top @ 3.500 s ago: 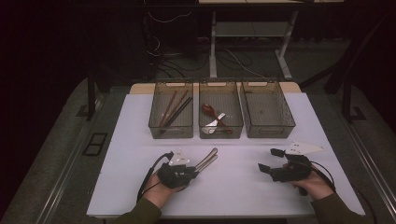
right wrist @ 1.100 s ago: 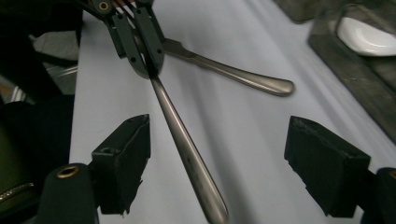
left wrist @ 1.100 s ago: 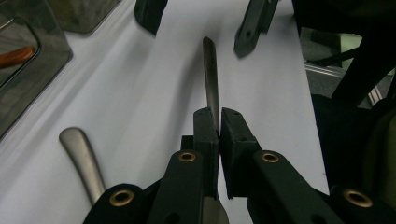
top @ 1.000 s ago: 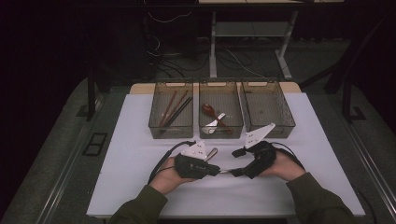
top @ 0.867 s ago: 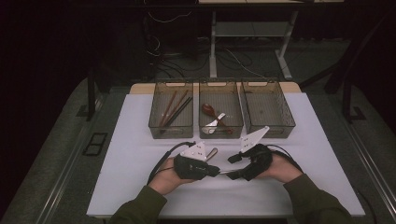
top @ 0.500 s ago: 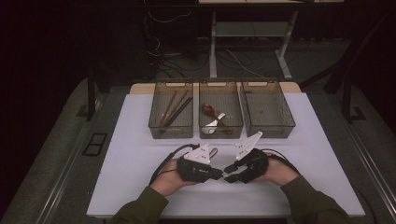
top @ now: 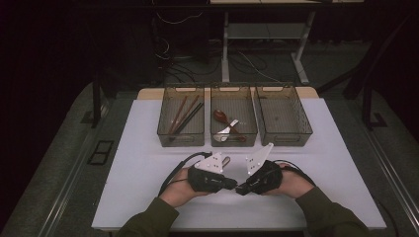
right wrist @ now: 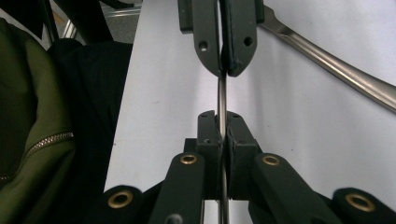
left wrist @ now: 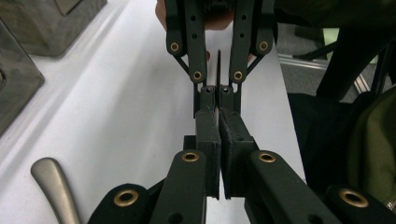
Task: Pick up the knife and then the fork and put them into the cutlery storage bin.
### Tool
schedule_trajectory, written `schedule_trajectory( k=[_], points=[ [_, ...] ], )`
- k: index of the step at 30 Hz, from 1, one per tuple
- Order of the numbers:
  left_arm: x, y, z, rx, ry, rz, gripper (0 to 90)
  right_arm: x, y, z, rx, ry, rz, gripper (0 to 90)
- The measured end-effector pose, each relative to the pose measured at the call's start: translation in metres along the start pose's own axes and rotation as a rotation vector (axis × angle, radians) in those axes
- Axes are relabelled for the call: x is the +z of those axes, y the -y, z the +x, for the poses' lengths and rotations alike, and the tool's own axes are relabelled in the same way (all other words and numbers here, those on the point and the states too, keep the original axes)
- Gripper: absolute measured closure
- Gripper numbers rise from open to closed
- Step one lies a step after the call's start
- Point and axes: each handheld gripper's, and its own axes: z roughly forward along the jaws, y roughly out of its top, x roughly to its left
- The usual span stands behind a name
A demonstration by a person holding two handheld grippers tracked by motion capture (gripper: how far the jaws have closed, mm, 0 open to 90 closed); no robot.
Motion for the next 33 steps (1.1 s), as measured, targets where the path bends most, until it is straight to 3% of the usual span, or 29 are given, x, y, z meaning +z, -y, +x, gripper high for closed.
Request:
schedule_trajectory(
  k=[11,13,20,27,31,33],
  points=[
    [0.002,0.003,0.0,-0.018,0.008,-0.008,86.5,0.002,0.0,0.001,-0.002,-0.001,0.018,85.8],
    [0.001,0.004,0.0,-0.03,0.002,-0.03,84.8,0.001,0.0,0.001,-0.001,0.001,0.016,85.9],
    [-0.007,0.006,0.0,-0.048,-0.058,-0.072,52.0,-0.003,0.006,-0.003,0.025,0.056,0.019,85.8],
    [-0.022,0.019,-0.002,-0.062,-0.175,-0.125,32.2,-0.012,0.019,-0.012,0.083,0.139,0.038,85.8],
    [-0.029,0.031,-0.002,-0.116,-0.236,-0.154,24.5,-0.021,0.027,-0.018,0.118,0.185,0.028,85.8],
    [-0.032,0.036,-0.001,-0.14,-0.247,-0.156,21.7,-0.026,0.031,-0.02,0.132,0.204,0.016,85.7]
  ],
)
